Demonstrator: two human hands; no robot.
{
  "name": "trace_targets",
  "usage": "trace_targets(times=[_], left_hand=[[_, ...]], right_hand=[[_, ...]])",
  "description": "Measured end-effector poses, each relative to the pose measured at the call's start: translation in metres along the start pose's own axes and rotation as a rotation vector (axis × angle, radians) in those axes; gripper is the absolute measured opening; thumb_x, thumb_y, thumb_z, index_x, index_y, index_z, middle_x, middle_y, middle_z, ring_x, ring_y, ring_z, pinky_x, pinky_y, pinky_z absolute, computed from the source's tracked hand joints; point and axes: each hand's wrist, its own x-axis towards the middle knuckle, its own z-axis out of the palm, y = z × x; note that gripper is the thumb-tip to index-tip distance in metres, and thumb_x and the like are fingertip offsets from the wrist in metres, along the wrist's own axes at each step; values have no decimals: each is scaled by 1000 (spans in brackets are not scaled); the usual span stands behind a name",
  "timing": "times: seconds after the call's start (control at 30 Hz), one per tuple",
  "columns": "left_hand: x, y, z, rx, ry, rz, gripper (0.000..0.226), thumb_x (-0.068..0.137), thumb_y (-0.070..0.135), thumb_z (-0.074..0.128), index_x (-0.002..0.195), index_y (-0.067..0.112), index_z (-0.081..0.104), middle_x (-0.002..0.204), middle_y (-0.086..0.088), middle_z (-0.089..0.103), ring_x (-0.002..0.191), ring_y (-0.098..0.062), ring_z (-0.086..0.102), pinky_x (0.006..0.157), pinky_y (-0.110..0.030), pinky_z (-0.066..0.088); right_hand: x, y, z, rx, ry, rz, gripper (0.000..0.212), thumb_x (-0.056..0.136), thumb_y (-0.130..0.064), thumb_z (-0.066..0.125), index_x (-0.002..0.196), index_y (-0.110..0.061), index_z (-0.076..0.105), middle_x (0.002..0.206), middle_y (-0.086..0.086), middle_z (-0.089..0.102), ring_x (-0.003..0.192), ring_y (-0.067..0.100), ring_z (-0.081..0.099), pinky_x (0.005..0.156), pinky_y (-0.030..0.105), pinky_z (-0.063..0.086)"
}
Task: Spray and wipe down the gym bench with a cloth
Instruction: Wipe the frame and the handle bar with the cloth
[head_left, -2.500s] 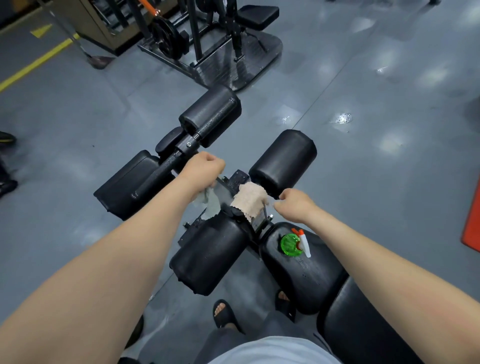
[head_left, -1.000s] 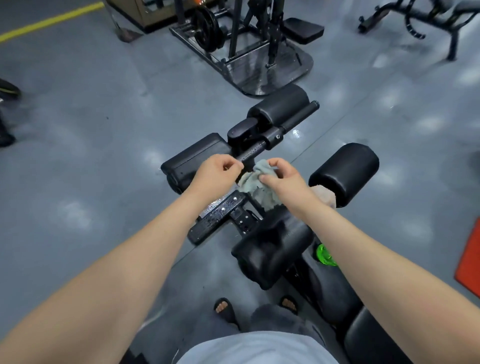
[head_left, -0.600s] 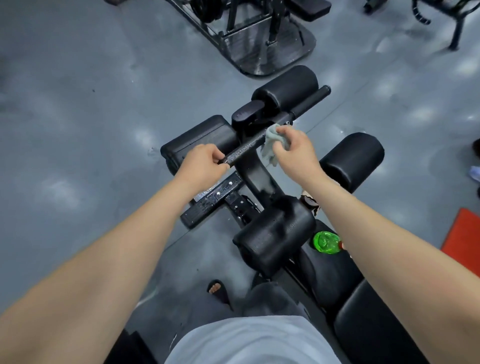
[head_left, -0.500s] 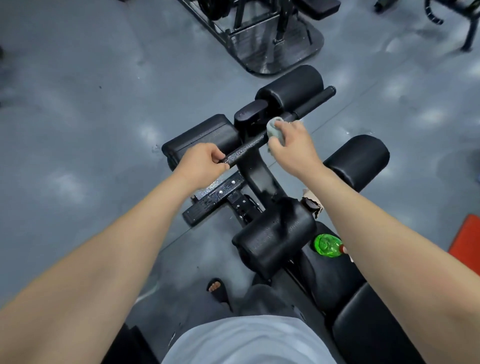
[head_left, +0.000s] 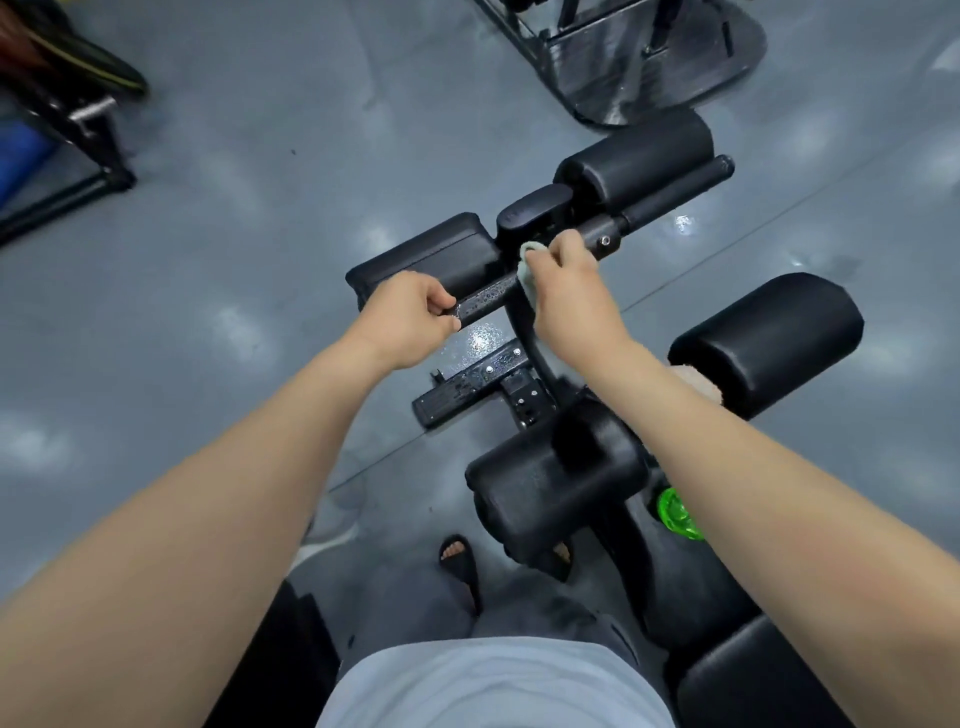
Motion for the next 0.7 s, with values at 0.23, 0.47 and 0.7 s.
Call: trace_targets(times=[0.23,0.47,0.7], left_hand=[[-2,7,-1,15,-18,-15,22,86,20,79,106,12,73,95,-1,73,90,-19,69,84,-30,55],[2,-3,-9,-42,-79,5,18,85,22,81,100,17,73,94,0,75,91,-19,71,87,-37,58],[1,-11,-6,-114,-52,33,15,85,23,81,95,21,70,87,5,68,82,-16,67,77,-28,54]], right_hand=[[-13,-15,1,29,-10,-128,19,99,-16,57,117,-17,48,99,0,34,80,21,37,58,34,42],[-5,-7,5,-48,141,131,30,88,-1,54,112,-18,61,100,6,36,83,25,36,64,42,49],[-19,-41,24,28,70,-18,27,99,-12,55,125,-18,61,104,6,41,88,27,41,70,39,48]])
